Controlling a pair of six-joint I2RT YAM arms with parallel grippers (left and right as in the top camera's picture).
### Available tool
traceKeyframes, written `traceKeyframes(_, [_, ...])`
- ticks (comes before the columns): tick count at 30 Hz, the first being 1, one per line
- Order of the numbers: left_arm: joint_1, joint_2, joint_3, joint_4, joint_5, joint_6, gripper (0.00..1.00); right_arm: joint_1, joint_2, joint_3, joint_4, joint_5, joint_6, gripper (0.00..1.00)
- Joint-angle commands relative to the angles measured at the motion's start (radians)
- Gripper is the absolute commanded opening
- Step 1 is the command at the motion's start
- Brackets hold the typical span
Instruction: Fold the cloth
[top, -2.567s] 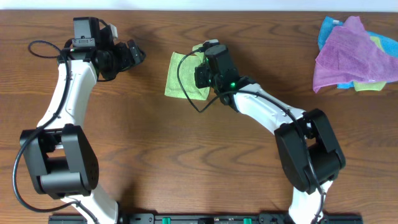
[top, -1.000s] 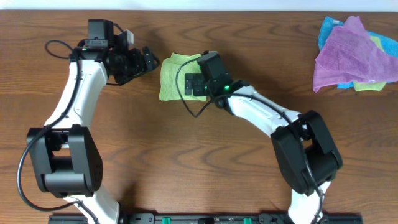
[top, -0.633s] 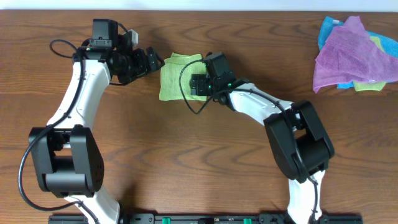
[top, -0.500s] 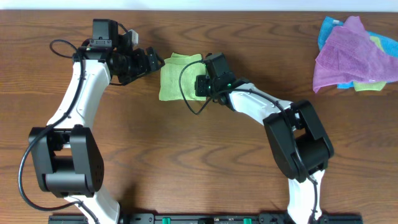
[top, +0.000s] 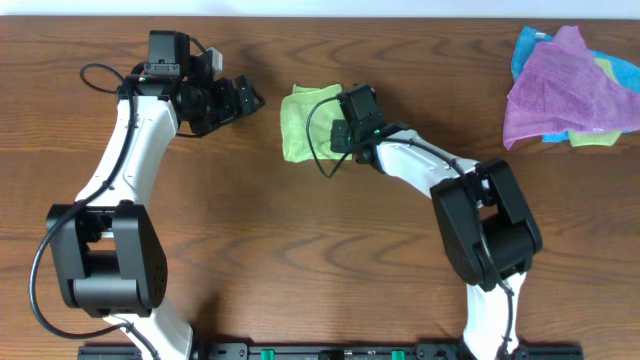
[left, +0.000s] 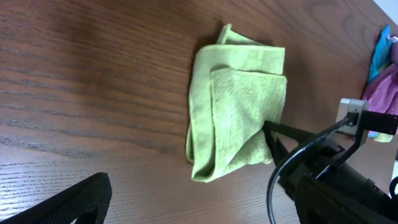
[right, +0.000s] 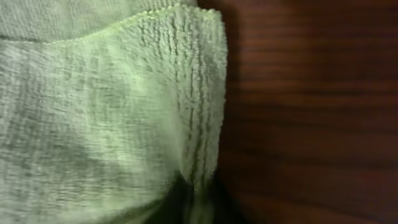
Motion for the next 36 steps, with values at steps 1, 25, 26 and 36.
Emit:
traceKeyframes(1, [-0.002,-0.003,0.008,0.005,0.004,0.01,0.95,-0.014,-0.009,0.009,-0.01,0.048,0.003,0.85])
traceKeyframes(25, [-0.003,-0.003,0.008,0.044,0.004,-0.008,0.95,0.014,-0.081,0.048,0.061,-0.219,-0.015,0.99])
traceKeyframes(26, [-0.003,-0.003,0.008,0.044,0.004,-0.008,0.95,0.014,-0.071,0.048,0.07,-0.223,-0.015,0.98])
traceKeyframes(36, [-0.004,-0.003,0.008,0.044,0.004,-0.008,0.95,0.014,0.03,0.048,0.138,-0.226,-0.034,0.83])
